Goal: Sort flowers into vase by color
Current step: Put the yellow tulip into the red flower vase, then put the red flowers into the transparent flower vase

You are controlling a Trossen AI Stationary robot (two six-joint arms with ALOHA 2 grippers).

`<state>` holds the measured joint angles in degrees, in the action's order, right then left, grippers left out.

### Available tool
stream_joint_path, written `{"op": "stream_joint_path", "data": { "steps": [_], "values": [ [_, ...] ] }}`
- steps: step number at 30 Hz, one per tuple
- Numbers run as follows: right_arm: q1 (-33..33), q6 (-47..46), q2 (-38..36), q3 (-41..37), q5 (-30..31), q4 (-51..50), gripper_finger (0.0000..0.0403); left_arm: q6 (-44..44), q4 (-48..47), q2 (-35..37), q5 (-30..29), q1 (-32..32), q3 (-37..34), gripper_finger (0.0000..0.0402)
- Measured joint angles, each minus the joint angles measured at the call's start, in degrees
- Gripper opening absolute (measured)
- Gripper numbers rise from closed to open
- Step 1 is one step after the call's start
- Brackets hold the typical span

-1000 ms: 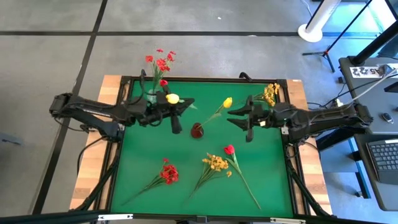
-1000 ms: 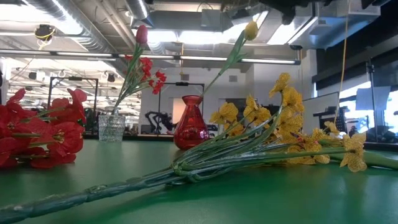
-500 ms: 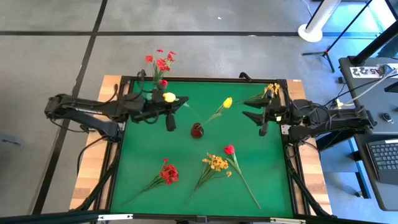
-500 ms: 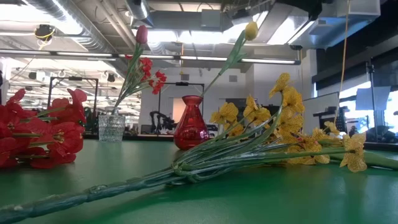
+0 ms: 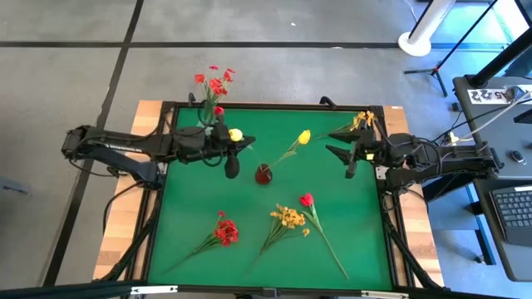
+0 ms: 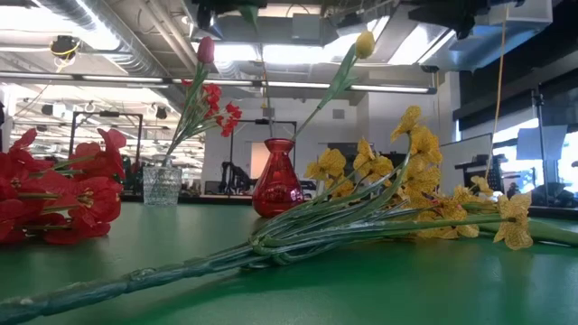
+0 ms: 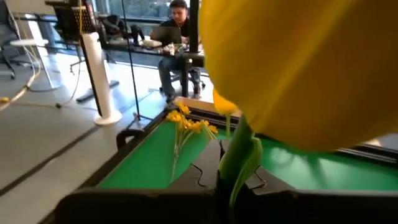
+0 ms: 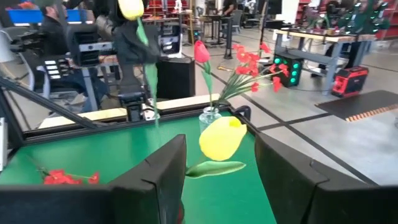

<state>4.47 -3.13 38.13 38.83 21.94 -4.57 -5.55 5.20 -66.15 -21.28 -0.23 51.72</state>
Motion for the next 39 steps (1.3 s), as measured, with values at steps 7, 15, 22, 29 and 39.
{"op": "stream_joint_path", "data": {
  "steps": [7,15,22,29,39],
  "values": [
    [0.00,0.22,0.11,0.00,0.00,0.06,0.0189,-0.88,-0.26,-4.83,1.21,0.04,0.00,0.0000],
    [0.00,0.22,0.11,0.00,0.00,-0.01,0.0189,-0.43,-0.80,-6.49,0.81,1.75,0.00,0.0052],
    [0.00,0.26,0.11,0.00,0.00,-0.01,0.0189,0.74,-3.46,-6.49,0.94,1.55,0.00,0.0151],
    [0.00,0.35,0.11,0.00,1.11,-0.40,0.0189,0.50,-11.43,-2.62,-2.33,-1.02,1.61,0.0241],
    [0.00,0.48,0.11,0.00,1.22,-0.47,0.0189,1.13,-26.42,0.70,-15.20,-7.95,12.82,0.0258]
  ]
}}
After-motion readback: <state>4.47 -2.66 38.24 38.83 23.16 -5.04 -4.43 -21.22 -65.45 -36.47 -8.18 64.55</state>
